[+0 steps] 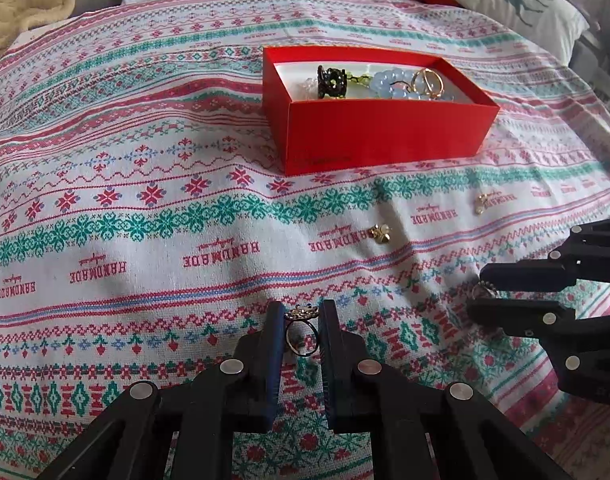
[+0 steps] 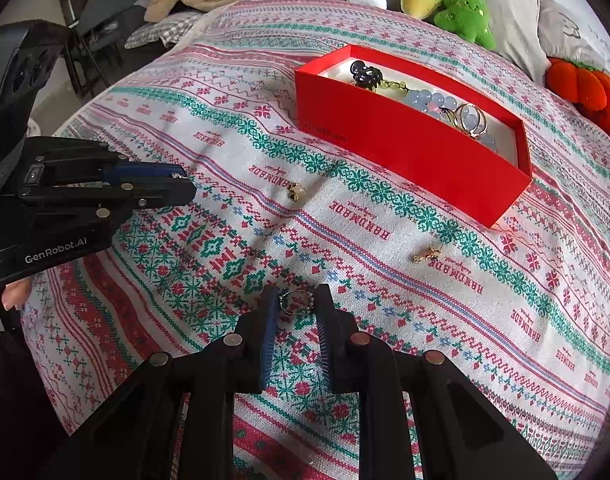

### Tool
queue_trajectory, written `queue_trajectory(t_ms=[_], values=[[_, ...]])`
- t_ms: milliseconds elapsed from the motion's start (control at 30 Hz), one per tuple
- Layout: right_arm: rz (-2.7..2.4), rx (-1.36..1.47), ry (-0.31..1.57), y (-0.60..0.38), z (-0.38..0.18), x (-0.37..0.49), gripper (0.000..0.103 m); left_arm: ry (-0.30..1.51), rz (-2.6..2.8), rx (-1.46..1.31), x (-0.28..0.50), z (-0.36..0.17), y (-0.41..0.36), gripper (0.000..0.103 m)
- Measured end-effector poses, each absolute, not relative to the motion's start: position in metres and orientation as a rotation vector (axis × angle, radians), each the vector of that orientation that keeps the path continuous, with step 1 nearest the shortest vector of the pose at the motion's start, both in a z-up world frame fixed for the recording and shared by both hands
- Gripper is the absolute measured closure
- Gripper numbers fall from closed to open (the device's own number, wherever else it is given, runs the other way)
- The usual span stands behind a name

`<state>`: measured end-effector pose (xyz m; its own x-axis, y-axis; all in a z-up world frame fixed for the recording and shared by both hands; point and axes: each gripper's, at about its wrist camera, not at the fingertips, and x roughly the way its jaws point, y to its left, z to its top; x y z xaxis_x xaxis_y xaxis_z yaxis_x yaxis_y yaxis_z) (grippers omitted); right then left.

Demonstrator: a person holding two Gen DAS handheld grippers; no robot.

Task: Organize jewelry
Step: 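Carry both rings into the red box and open both tools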

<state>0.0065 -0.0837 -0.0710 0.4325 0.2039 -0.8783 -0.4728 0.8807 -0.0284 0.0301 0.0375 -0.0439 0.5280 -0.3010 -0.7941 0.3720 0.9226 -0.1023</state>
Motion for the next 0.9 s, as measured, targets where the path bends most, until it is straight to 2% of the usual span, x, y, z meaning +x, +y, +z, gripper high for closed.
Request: queue_trajectory(t_ms=[900], values=[[0.292,-0.226,0.905,-0.110,-0.001,0.023,0.083,0.819,-0.369,0.042,0.066,0.023,0.010,0.092]])
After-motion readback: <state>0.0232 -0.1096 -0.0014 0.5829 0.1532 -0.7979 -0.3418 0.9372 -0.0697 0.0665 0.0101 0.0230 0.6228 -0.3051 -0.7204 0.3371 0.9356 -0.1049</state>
